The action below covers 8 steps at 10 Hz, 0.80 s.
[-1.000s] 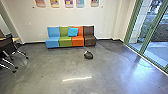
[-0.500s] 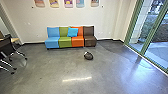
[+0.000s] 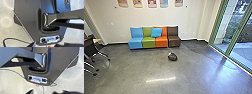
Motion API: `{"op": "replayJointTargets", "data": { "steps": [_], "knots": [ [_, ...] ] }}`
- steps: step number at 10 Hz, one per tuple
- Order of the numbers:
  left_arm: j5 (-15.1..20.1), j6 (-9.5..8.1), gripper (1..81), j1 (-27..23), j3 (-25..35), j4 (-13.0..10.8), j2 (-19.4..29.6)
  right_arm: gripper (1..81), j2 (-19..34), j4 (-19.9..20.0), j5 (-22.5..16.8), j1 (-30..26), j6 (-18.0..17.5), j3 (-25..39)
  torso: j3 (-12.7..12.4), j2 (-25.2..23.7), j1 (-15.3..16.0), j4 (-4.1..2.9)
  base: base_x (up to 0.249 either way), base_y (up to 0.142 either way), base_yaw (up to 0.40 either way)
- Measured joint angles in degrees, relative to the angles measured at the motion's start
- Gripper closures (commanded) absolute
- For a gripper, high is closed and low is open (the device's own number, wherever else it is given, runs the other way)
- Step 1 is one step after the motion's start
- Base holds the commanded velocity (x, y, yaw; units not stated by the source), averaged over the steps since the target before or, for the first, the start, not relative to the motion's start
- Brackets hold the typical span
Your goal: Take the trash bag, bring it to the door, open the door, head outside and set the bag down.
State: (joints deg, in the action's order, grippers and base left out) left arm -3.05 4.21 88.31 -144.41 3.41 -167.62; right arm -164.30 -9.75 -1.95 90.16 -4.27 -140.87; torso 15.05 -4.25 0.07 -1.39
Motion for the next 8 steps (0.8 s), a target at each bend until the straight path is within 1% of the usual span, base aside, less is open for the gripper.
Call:
{"op": "replayJointTargets", "data": {
  "steps": [8],
  "knots": [
    [0.05,0.0,1.0,0.15,0.0,0.0,0.0,1.0,-0.15,-0.17,-0.02,0.77,0.0,-0.17,0.0,0.0,-0.02,0.0,0.105,0.0,0.0]
  ]
}}
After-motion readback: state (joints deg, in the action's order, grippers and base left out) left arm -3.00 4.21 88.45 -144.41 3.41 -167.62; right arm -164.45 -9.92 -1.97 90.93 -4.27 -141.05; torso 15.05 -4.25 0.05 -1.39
